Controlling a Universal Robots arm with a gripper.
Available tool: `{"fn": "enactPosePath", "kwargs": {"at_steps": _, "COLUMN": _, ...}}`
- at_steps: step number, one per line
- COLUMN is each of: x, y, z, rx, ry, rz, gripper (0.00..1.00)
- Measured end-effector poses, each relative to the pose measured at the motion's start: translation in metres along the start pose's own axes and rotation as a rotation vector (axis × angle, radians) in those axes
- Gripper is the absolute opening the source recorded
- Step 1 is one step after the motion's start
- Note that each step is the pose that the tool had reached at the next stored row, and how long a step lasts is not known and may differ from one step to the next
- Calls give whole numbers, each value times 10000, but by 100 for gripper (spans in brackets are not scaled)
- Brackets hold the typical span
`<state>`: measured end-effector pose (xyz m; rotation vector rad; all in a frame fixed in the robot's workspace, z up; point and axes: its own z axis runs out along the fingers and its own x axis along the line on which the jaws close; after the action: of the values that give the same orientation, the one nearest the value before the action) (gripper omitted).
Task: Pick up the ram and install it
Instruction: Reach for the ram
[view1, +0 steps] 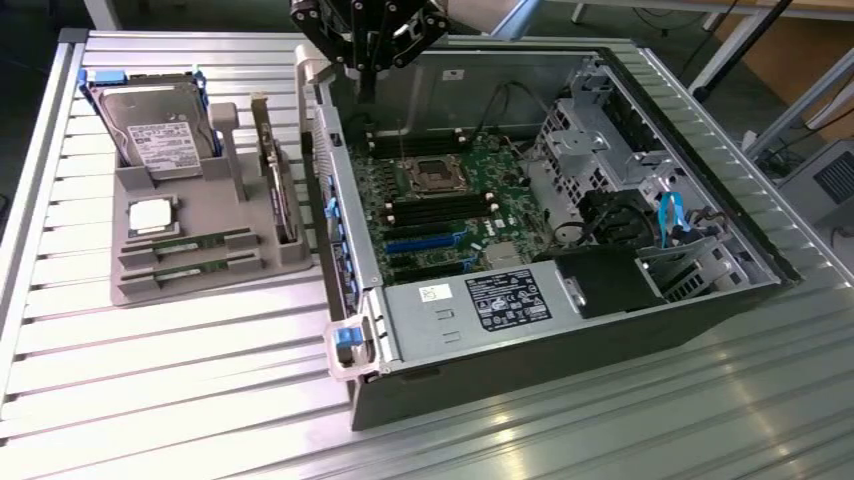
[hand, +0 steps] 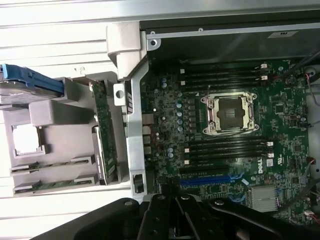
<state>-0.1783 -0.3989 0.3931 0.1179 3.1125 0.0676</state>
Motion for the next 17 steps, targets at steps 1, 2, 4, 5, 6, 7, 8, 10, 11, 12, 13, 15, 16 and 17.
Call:
{"fn": "enactPosePath", "kwargs": {"at_steps": 1, "x": 22, "y": -2, "z": 0, "rx": -1, "ry": 0, "rz": 0, "gripper": 10}}
{"fn": "enactPosePath", "kwargs": {"at_steps": 2, "x": 43, "y": -3, "z": -1, "rx": -1, "ry": 0, "rz": 0, "gripper": 10}}
{"fn": "enactPosePath", "kwargs": {"at_steps": 4, "x": 107, "y": -8, "z": -2, "rx": 0, "ry": 0, "rz": 1, "gripper": 10}}
{"fn": "enactPosePath", "kwargs": {"at_steps": 5, "x": 123, "y": -9, "z": -3, "rx": 0, "ry": 0, "rz": 0, "gripper": 10}}
{"fn": "enactPosePath", "kwargs": {"at_steps": 6, "x": 150, "y": -11, "z": -4, "rx": 0, "ry": 0, "rz": 0, "gripper": 10}}
{"fn": "enactPosePath", "kwargs": {"at_steps": 7, "x": 169, "y": -13, "z": -4, "rx": 0, "ry": 0, "rz": 1, "gripper": 10}}
{"fn": "enactPosePath", "kwargs": {"at_steps": 8, "x": 185, "y": -14, "z": -4, "rx": 0, "ry": 0, "rz": 0, "gripper": 10}}
{"fn": "enactPosePath", "kwargs": {"at_steps": 10, "x": 239, "y": -18, "z": -5, "rx": 0, "ry": 0, "rz": 0, "gripper": 10}}
{"fn": "enactPosePath", "kwargs": {"at_steps": 11, "x": 273, "y": -20, "z": -7, "rx": 0, "ry": 0, "rz": 1, "gripper": 10}}
{"fn": "enactPosePath", "kwargs": {"at_steps": 12, "x": 321, "y": -24, "z": -7, "rx": 0, "ry": 0, "rz": 0, "gripper": 10}}
{"fn": "enactPosePath", "kwargs": {"at_steps": 13, "x": 384, "y": -29, "z": -9, "rx": 0, "ry": 0, "rz": 0, "gripper": 10}}
{"fn": "enactPosePath", "kwargs": {"at_steps": 15, "x": 470, "y": -36, "z": -10, "rx": 0, "ry": 0, "rz": 0, "gripper": 10}}
{"fn": "enactPosePath", "kwargs": {"at_steps": 16, "x": 506, "y": -38, "z": -12, "rx": 0, "ry": 0, "rz": 0, "gripper": 10}}
{"fn": "enactPosePath", "kwargs": {"at_steps": 17, "x": 570, "y": -43, "z": -14, "rx": 1, "ry": 0, "rz": 0, "gripper": 10}}
